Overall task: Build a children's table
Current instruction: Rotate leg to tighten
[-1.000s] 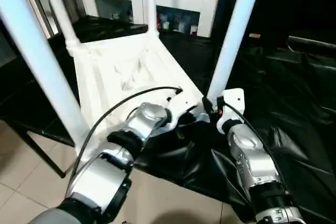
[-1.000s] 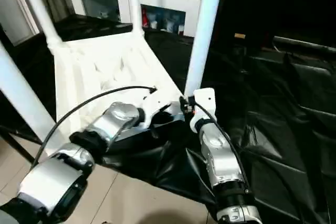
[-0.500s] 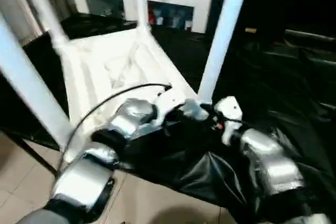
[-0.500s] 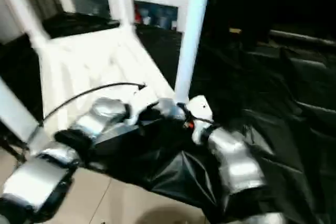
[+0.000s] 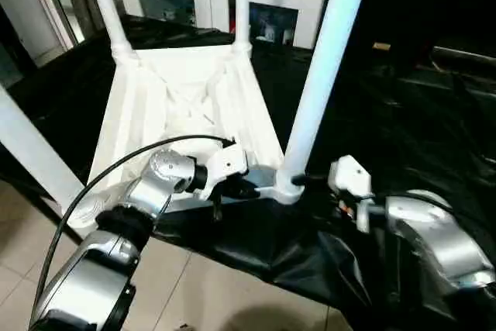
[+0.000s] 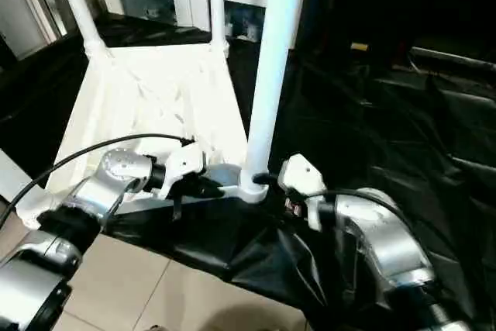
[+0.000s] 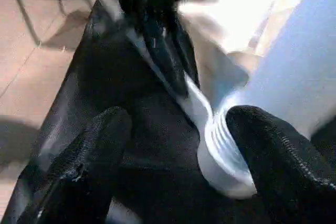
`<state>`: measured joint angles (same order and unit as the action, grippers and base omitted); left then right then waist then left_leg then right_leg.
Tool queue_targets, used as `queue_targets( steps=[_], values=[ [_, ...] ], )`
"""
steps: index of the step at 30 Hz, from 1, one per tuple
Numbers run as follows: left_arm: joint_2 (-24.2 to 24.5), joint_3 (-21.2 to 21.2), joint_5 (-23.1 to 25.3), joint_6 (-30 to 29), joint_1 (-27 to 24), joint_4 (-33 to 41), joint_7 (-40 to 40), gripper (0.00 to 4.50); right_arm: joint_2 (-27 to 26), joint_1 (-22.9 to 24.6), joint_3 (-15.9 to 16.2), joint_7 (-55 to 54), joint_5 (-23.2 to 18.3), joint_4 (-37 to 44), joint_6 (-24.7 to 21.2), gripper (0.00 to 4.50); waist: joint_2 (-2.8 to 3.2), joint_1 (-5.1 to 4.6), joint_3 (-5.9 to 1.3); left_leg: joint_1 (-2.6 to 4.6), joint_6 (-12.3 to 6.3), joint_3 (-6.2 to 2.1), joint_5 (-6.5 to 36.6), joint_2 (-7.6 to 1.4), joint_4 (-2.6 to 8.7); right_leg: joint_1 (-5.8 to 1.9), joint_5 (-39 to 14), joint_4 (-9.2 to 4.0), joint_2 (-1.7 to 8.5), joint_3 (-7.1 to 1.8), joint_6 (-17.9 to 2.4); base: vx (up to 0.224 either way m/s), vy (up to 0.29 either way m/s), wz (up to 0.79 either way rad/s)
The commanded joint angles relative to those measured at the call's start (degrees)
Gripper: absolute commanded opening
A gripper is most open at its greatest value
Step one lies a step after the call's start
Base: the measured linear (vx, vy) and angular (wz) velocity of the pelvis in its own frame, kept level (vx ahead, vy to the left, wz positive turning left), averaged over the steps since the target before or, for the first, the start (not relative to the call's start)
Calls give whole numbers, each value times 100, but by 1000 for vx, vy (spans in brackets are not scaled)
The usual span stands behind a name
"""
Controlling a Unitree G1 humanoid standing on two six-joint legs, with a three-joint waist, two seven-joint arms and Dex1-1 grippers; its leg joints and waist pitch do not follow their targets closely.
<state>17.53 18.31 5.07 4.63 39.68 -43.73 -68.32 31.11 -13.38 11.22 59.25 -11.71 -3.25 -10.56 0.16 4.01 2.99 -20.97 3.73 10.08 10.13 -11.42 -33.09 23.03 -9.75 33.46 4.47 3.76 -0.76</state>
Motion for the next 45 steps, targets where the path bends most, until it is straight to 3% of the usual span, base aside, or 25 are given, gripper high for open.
queue_targets(
  steps=[1,8,11,17,24,28,38,45],
  values=[
    [32,149,-51,132,-167,144,-359,0,238,85,-292,63,-32,121,-236,351,-96,16,-380,44,-513,-18,879,-193,340,-342,-805,-293,363,-255,-1297,0,0,0],
    [97,166,-293,-118,-301,501,-737,0,141,33,-308,-250,163,-183,-19,351,-97,46,-374,61,-401,1,1042,-185,329,-295,-1216,-328,369,-248,-1233,0,0,0],
    [127,196,-326,-180,-375,670,-834,0,-8,-37,-350,-421,93,-319,-23,351,-86,73,-367,60,-364,-1,1089,-191,329,-286,-1278,-320,367,-255,-1190,0,0,0],
    [71,205,-325,-277,-461,839,-840,0,-366,-100,-209,-292,-69,-440,-61,351,-82,36,-356,57,-273,-10,1277,-176,335,-271,-1635,-355,363,-246,-1078,0,0,0],
    [111,214,-267,-326,-484,901,-806,0,-524,-193,-39,-141,-106,-551,-6,351,-67,80,-380,66,-295,-4,1066,-192,325,-275,-1147,-289,352,-255,-1209,0,0,0],
    [124,209,-244,-340,-475,909,-778,0,-616,-252,-76,-178,-56,-661,20,351,-62,82,-377,60,-277,-1,1102,-182,323,-281,-1169,-296,358,-252,-1218,0,0,0],
    [142,221,-229,-360,-466,908,-737,0,-569,-279,-16,-58,-59,-735,72,274,-69,85,-389,60,-284,-4,1059,-181,317,-293,-1132,-284,355,-250,-1202,0,0,0],
    [139,227,-216,-359,-442,870,-722,0,-594,-313,45,11,-9,-819,129,266,-76,84,-389,56,-300,-4,1029,-180,311,-294,-1123,-279,356,-248,-1218,0,0,0]
  ],
)
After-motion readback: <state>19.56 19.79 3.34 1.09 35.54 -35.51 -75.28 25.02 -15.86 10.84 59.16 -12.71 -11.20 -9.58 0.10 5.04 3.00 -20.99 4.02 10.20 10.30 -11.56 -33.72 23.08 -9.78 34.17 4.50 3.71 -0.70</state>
